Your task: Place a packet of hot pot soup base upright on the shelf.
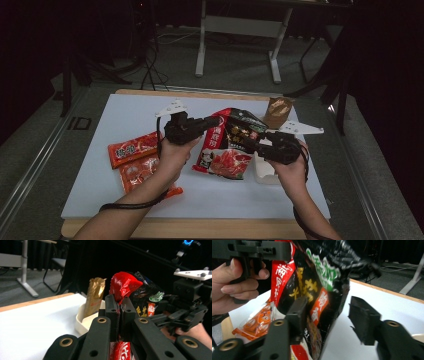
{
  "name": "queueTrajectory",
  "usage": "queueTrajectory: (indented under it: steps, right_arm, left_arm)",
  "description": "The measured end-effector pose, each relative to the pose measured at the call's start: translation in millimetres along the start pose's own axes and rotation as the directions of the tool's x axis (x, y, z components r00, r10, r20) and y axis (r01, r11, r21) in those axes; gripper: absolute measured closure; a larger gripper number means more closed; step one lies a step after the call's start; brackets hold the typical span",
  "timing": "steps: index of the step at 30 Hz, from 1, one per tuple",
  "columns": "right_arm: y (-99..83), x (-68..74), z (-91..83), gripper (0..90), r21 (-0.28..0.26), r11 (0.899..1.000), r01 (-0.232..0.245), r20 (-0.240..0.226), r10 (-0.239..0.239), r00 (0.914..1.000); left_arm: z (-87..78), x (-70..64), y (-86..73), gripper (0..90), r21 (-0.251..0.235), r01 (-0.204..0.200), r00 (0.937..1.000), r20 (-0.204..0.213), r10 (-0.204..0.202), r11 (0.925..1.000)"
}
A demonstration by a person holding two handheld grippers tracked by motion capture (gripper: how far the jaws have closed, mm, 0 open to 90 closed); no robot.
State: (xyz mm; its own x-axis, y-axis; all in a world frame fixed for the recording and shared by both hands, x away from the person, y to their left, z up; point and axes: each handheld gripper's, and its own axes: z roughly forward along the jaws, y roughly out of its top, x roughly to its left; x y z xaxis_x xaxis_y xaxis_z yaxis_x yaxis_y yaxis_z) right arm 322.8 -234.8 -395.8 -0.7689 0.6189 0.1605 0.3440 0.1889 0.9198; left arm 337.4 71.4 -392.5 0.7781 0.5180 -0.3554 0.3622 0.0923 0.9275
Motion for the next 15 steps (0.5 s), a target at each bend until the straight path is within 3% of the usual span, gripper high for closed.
queueTrajectory:
  steps: [2, 6, 8, 15]
  right_arm:
    - [1.2, 1.3, -0.4, 58.0, -0.002, 1.0, 0.005, -0.001, -0.005, 1.0]
    - [4.9, 4.3, -2.7, 67.8, 0.001, 1.0, 0.023, -0.01, -0.023, 0.9997]
    - [6.7, 2.3, -4.8, 72.6, -0.001, 1.0, -0.001, -0.051, 0.001, 0.9987]
    - [7.9, 3.4, -3.5, 75.3, 0.021, 1.0, -0.015, -0.055, 0.017, 0.9984]
  left_arm:
    - [0.5, -3.2, -0.7, 87.7, -0.008, -0.023, 0.9997, 0.006, 0.023, 0.9997]
    - [0.2, -0.7, -2.1, 87.6, -0.023, -0.017, 0.9998, 0.008, 0.017, 0.9996]
    - [0.1, 2.3, -3.0, 87.4, -0.023, -0.012, 0.9999, 0.011, 0.013, 0.9997]
    - [-1.1, 9.5, -4.6, 83.4, 0.016, -0.016, 0.9995, 0.027, 0.015, 0.9998]
